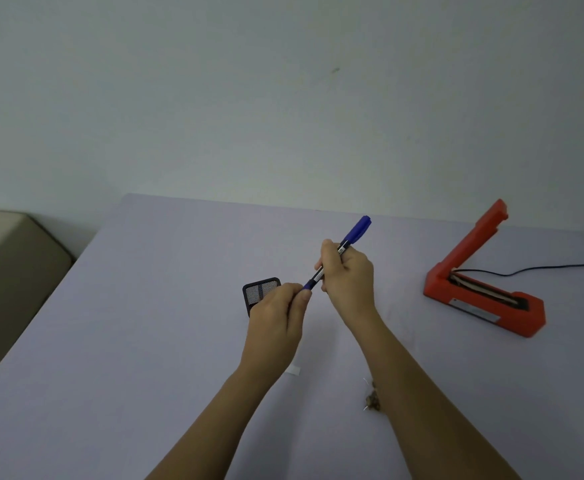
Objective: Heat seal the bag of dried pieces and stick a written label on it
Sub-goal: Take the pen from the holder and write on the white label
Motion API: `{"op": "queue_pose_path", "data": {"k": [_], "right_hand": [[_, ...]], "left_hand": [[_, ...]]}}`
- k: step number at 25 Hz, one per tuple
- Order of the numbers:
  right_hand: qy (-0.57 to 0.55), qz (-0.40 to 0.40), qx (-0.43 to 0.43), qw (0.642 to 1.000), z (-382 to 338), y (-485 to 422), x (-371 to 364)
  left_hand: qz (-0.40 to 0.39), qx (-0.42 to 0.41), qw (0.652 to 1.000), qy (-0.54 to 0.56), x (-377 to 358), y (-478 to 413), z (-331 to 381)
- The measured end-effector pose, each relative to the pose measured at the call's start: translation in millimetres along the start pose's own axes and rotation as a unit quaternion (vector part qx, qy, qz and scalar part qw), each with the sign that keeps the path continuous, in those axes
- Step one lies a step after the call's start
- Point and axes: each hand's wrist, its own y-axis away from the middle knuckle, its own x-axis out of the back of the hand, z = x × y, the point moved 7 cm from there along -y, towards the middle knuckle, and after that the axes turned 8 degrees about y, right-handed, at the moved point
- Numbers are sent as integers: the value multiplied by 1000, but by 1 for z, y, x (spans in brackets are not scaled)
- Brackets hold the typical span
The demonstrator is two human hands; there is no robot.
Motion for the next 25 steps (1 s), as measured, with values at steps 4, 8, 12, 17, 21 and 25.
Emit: {"op": "queue_pose_path", "data": {"k": [4,8,12,17,21,25], "right_hand": [[2,-26,-22,999,3,-3,-8],[-16,-57,-4,998,2,-1,-23],[-21,-76,-19,997,11,11,-44],[-112,-16,-81,990,21,-20,-17],[-76,-102,-15,992,27,-3,-44],[-91,-87,-62,990,91,35,-44]], "left_hand": [[-33,55,997,34,-4,1,-10],[-45,161,975,148,-2,15,-33],[-56,225,938,257,6,25,-50],[57,419,756,500,7,81,-113],[64,414,885,204,25,83,-166],[3,341,931,-131,50,79,-211]]}}
